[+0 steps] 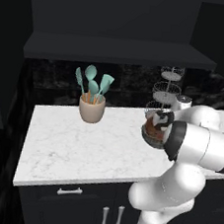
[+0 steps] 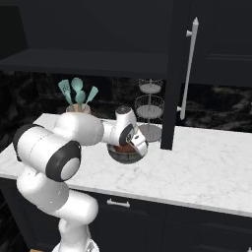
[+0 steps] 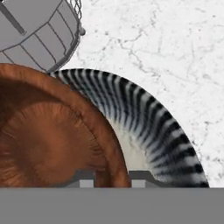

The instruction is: Pick up the bowls on the counter and stack them on top of one another in the open cabinet. Place the smaller bowl on top of the larger bowl.

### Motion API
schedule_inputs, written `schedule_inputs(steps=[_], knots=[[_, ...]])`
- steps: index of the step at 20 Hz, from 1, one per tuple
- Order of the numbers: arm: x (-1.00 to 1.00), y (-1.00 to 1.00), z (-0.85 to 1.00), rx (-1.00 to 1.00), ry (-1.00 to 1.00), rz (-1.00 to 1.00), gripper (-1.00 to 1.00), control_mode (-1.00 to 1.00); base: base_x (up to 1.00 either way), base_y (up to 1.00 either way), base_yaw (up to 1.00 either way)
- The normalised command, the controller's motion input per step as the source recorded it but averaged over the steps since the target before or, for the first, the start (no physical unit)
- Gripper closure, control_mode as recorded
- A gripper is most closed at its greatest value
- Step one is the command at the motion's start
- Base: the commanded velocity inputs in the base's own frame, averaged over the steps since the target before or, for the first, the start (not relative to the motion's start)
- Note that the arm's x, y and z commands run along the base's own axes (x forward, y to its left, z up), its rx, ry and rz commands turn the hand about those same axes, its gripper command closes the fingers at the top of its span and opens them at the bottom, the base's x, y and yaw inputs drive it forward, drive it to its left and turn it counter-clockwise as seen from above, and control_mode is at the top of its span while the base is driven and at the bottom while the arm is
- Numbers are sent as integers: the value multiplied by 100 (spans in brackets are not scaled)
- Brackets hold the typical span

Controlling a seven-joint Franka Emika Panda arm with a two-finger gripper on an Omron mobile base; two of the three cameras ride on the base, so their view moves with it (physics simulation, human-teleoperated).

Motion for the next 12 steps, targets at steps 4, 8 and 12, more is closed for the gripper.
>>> schedule_inputs(steps=[4, 8, 12], knots=[[-23, -2, 65, 3, -2, 1, -100, -100, 0, 0, 0], [-4, 0, 89, 0, -2, 0, -100, -100, 0, 0, 0], [-11, -39, 7, 0, 2, 4, -100, -100, 0, 0, 0]])
